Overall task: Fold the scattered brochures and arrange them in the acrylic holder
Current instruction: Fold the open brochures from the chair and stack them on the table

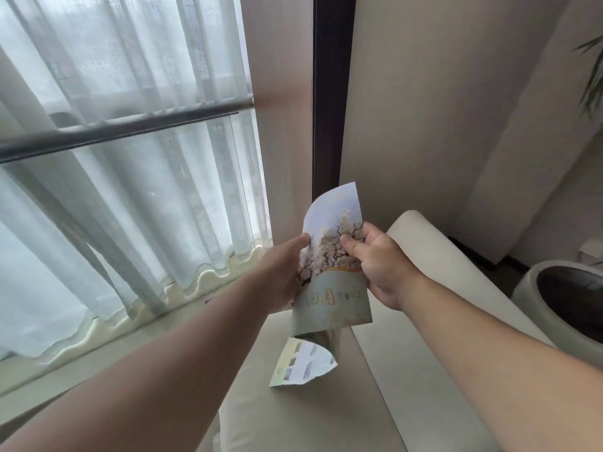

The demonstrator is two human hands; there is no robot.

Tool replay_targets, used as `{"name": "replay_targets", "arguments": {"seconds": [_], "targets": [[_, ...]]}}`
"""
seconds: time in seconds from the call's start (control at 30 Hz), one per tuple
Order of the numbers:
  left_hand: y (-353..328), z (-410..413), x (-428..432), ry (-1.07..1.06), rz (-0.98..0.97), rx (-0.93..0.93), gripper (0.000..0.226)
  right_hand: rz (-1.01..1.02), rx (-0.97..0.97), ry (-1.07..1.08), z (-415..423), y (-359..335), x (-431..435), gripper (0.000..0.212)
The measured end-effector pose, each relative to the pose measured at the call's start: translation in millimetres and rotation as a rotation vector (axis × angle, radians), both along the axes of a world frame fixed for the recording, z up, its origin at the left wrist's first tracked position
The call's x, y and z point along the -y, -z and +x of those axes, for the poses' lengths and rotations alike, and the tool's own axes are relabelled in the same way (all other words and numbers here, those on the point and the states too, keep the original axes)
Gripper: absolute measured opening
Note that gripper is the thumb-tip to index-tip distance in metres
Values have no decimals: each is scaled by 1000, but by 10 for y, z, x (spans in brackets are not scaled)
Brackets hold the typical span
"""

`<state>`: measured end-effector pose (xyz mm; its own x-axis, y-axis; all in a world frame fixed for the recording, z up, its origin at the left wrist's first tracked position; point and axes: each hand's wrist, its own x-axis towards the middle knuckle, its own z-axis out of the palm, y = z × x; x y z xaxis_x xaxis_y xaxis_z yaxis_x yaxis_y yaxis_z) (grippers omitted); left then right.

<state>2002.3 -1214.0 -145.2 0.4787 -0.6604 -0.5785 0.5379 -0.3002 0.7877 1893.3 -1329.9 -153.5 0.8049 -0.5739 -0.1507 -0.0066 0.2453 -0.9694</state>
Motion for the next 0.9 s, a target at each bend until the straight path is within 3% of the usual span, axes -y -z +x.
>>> {"name": "replay_targets", "arguments": {"seconds": [0.23,0.37,0.5,0.63,0.8,0.9], "targets": [[-58,61,-65,-129,-125,69,23,-46,-110,32,-65,55,69,5],[-113,67,-107,-64,-299,41,24,61,-179,37,-97,64,99,34],[-103,74,-138,5,-363,45,28,193,-186,-61,-95,34,50,36],[-66,73,-178,4,-338,81,23,197,-164,2,-48,9,18,29],[-16,132,-155,-107,-99,575,25,99,-119,70,-1,-4,38,17],[-38,131,-163,-45,-61,372,35,81,-82,52,8,-3,36,20]]}}
